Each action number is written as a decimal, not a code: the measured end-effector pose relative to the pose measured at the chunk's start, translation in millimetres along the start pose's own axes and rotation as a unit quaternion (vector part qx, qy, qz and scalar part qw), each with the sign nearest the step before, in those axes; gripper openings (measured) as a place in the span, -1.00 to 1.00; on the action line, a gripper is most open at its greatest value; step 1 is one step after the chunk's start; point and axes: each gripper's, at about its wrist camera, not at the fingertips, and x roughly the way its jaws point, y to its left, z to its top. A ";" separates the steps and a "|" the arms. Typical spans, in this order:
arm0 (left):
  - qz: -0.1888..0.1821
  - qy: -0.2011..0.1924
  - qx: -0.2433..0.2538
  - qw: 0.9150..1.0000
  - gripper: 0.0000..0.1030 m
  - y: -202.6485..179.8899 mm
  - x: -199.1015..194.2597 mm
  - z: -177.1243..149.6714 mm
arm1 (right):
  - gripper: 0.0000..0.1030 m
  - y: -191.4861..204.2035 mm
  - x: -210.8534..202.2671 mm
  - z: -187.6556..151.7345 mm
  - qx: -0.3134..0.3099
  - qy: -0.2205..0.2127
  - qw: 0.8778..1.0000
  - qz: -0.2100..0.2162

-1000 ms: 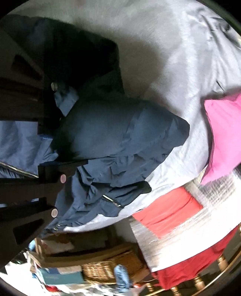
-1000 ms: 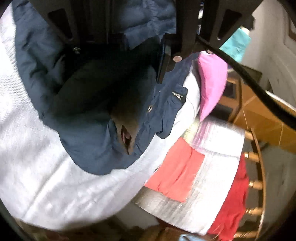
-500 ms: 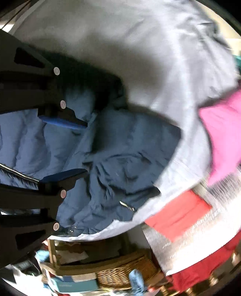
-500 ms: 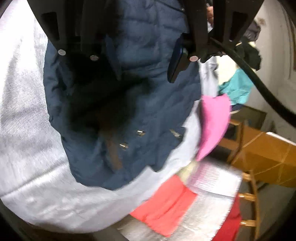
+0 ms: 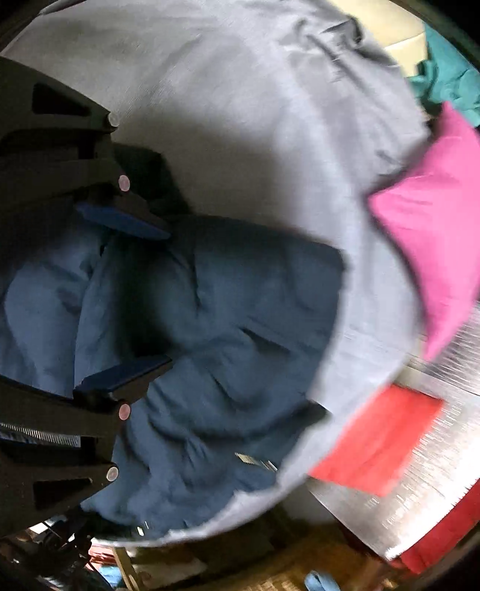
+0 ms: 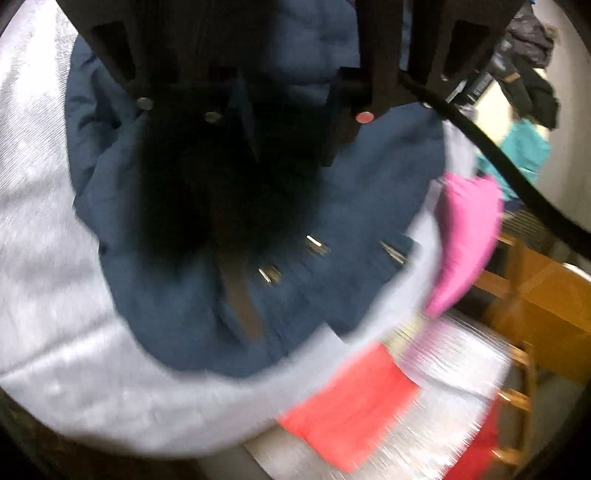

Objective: Fold large clothes

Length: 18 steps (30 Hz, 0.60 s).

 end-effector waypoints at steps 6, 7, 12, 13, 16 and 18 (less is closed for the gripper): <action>0.000 -0.021 0.026 0.999 0.27 -4.0 -12.1 0.4 | -0.80 -15.7 -16.5 4.4 0.023 0.007 0.999 0.043; -0.005 -0.030 0.022 0.999 0.27 -1.8 -18.8 3.9 | -0.71 -15.9 -25.6 6.1 0.022 -0.009 0.998 0.051; 0.012 -0.077 0.014 0.997 0.33 6.1 -34.8 17.3 | -0.72 -37.2 -61.9 24.3 0.028 -0.077 0.996 0.025; 0.020 -0.073 0.014 0.997 0.34 6.1 -31.0 17.8 | -0.72 -42.4 -55.9 25.4 0.038 -0.067 0.997 0.018; 0.052 -0.012 0.014 0.998 0.34 14.1 2.5 19.9 | -0.82 -60.3 -21.9 29.0 0.059 -0.009 0.998 0.001; 0.047 -0.001 0.009 0.999 0.36 18.7 10.5 19.4 | -0.80 -61.2 -24.1 30.4 0.068 -0.011 0.998 0.015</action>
